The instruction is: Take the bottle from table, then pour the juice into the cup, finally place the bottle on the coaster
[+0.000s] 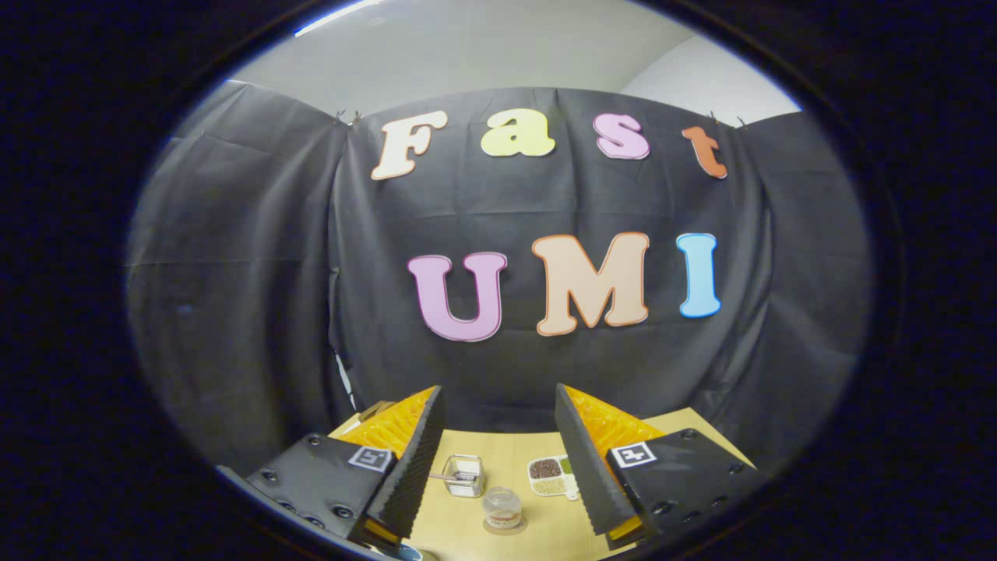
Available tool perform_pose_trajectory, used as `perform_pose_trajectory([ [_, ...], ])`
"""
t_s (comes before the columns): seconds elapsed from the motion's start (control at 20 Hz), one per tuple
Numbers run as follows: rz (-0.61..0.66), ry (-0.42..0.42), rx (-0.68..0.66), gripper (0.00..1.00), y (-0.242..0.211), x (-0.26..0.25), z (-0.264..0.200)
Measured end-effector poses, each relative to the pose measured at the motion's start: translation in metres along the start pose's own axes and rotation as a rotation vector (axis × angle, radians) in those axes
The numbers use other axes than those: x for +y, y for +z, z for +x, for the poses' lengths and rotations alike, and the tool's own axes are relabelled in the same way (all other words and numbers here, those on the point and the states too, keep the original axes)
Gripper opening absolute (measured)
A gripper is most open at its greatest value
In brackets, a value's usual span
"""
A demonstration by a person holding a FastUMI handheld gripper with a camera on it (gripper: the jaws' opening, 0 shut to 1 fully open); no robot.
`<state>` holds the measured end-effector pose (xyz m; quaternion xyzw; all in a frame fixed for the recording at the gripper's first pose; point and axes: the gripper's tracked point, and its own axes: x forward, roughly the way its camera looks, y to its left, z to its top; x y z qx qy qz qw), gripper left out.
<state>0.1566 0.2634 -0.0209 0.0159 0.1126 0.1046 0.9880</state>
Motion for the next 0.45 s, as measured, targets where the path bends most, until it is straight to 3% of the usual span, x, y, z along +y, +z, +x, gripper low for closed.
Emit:
perform_pose_trajectory([
  [0.45,-0.05,-0.003,-0.073,0.86,0.032,-0.009,-0.037],
])
